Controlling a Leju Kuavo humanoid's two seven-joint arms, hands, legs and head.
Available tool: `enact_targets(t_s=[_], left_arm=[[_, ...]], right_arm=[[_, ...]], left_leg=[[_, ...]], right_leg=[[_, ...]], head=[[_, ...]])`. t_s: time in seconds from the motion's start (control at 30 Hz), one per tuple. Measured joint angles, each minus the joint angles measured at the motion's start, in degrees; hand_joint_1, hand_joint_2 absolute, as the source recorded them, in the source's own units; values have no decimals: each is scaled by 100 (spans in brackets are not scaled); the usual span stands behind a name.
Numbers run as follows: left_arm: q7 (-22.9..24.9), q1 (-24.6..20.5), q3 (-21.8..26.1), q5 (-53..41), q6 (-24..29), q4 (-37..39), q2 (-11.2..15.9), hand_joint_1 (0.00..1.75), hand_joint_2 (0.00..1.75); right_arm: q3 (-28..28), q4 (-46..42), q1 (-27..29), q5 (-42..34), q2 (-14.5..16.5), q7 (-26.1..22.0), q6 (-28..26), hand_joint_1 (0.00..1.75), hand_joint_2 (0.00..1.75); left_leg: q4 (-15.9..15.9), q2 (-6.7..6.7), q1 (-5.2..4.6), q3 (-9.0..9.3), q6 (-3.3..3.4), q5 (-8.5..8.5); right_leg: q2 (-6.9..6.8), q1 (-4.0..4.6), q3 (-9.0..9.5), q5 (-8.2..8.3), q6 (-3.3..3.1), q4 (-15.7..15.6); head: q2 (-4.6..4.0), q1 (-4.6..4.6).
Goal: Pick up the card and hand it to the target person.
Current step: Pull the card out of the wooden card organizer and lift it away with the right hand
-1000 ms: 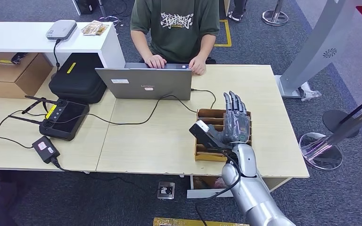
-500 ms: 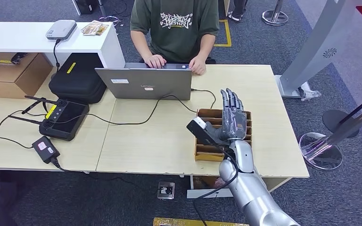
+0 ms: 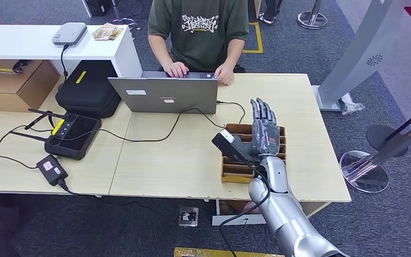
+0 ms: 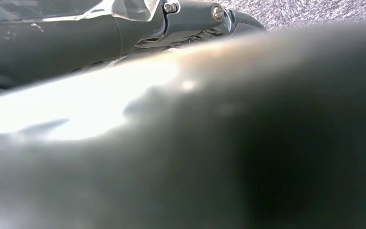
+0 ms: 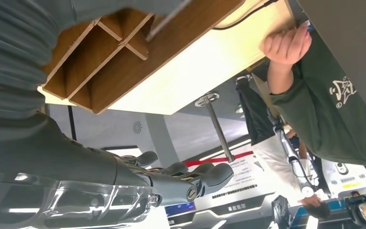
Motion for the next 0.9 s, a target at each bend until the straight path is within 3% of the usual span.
enact_targets(t_s=[0.13, 0.9], left_arm=[[0, 0, 0, 0, -26, 0, 0, 0, 0], [0, -1, 0, 43, 20, 0, 2, 0, 0]], right_arm=[[-3, 102, -44, -1, 0, 31, 1, 125, 175], [-4, 591, -53, 106, 41, 72, 18, 140, 175]], left_leg=[[0, 0, 0, 0, 0, 0], [0, 0, 0, 2, 0, 1]], right_leg=[[0, 0, 0, 0, 0, 0], [1, 0, 1, 1, 0, 0]], head=[[0, 1], [0, 0]])
